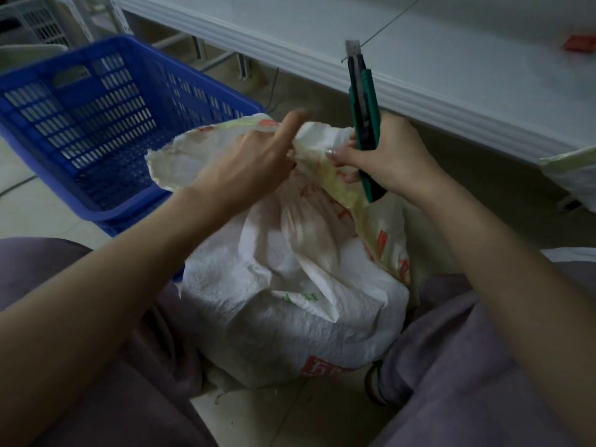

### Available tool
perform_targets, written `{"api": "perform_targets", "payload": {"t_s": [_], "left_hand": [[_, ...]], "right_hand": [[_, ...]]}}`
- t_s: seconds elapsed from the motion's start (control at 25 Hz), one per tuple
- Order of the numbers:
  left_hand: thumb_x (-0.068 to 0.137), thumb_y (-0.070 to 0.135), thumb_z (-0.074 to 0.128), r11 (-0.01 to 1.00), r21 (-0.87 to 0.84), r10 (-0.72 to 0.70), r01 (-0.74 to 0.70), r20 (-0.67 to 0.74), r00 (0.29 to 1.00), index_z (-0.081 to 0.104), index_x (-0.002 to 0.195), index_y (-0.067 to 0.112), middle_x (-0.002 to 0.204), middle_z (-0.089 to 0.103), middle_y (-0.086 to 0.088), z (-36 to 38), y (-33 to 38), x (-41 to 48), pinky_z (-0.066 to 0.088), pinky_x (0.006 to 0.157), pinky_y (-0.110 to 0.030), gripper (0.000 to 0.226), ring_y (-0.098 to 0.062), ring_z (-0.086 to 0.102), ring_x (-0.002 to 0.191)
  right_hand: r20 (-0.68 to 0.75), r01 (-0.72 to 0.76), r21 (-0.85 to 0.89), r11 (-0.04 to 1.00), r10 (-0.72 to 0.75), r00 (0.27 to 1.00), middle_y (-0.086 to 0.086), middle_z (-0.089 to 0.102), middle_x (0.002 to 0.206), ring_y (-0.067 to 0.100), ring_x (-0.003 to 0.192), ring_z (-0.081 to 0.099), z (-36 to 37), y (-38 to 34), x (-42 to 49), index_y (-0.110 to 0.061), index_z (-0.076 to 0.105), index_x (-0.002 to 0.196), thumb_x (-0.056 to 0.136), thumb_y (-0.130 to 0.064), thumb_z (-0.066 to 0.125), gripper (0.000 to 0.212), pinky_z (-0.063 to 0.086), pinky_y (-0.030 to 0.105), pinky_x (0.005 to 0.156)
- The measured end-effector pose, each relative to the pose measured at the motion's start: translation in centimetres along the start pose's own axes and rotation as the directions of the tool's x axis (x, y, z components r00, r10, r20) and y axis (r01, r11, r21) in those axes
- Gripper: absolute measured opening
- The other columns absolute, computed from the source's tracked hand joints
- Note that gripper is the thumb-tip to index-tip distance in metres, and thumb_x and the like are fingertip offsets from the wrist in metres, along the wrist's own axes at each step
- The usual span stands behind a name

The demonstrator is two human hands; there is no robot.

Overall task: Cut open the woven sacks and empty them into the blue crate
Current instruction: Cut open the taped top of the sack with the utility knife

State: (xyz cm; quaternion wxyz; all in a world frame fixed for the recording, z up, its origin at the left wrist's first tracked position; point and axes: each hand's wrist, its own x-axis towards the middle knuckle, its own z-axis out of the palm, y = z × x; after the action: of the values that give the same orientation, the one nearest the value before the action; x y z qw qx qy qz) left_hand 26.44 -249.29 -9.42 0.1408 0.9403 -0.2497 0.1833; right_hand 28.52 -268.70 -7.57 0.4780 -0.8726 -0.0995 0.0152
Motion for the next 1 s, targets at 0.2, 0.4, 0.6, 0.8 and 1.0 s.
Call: {"api": "perform_targets", "payload": {"t_s": [0.2, 0.4, 0.6, 0.8, 1.0], "left_hand": [[0.096, 0.016, 0.045, 0.995, 0.099, 0.019, -0.017, -0.026, 0.999, 0.048, 0.129, 0.006, 0.106, 0.062, -0.02, -0.5, -1.8, 0.0, 0.052, 0.074, -0.045, 0.034, -0.034, 0.061, 0.092], [0.098, 0.015, 0.041, 0.994, 0.105, -0.035, 0.034, -0.001, 0.999, 0.05, 0.12, 0.005, 0.111, 0.059, -0.018, 0.3, -2.0, -0.1, 0.045, 0.061, -0.035, 0.026, -0.032, 0.06, 0.09], [0.087, 0.004, 0.055, 1.0, 0.008, -0.028, 0.028, 0.05, 0.998, 0.041, 0.126, 0.005, 0.12, 0.054, -0.019, -0.1, -2.3, -0.3, 0.051, 0.074, -0.049, 0.042, -0.035, 0.059, 0.092], [0.084, 0.005, 0.058, 0.997, 0.011, -0.077, 0.077, 0.292, 0.953, 0.036, 0.135, 0.017, 0.115, 0.062, -0.012, 0.5, -2.2, -0.5, 0.053, 0.077, -0.041, 0.056, -0.027, 0.062, 0.095], [0.083, 0.005, 0.062, 0.984, -0.11, -0.115, 0.142, 0.222, 0.968, 0.037, 0.138, 0.009, 0.132, 0.052, -0.01, 1.5, -2.8, -0.2, 0.033, 0.086, -0.019, 0.061, -0.025, 0.056, 0.11]], "right_hand": [[0.079, 0.022, -0.408, 0.913, 0.011, 0.997, -0.001, 0.058, 0.116, 0.017, 0.108, 0.057, 0.9, 2.7, -1.5, -0.011, 0.044, 0.127, 0.064, -0.04, 0.084, 0.081, 0.042, 0.024, 0.077], [0.028, -0.068, -0.371, 0.926, 0.084, 0.996, 0.004, 0.051, 0.127, 0.02, 0.116, 0.051, 1.4, 4.5, -0.7, -0.01, 0.038, 0.134, 0.069, -0.034, 0.083, 0.083, 0.038, 0.024, 0.079], [0.018, -0.023, -0.382, 0.924, 0.032, 0.999, 0.007, 0.055, 0.123, 0.024, 0.112, 0.054, 0.4, 3.7, 0.1, -0.008, 0.044, 0.125, 0.069, -0.029, 0.081, 0.07, 0.047, 0.034, 0.084], [-0.157, -0.038, -0.415, 0.909, -0.031, 0.987, 0.009, 0.057, 0.124, 0.025, 0.112, 0.056, -2.8, 3.4, 0.7, -0.01, 0.043, 0.124, 0.077, -0.012, 0.073, 0.056, 0.039, 0.025, 0.076], [0.085, 0.065, -0.55, 0.833, -0.022, 0.996, 0.009, 0.047, 0.126, 0.02, 0.108, 0.049, -2.8, 2.8, -0.6, -0.006, 0.041, 0.131, 0.08, -0.041, 0.071, 0.069, 0.034, 0.023, 0.079]]}}
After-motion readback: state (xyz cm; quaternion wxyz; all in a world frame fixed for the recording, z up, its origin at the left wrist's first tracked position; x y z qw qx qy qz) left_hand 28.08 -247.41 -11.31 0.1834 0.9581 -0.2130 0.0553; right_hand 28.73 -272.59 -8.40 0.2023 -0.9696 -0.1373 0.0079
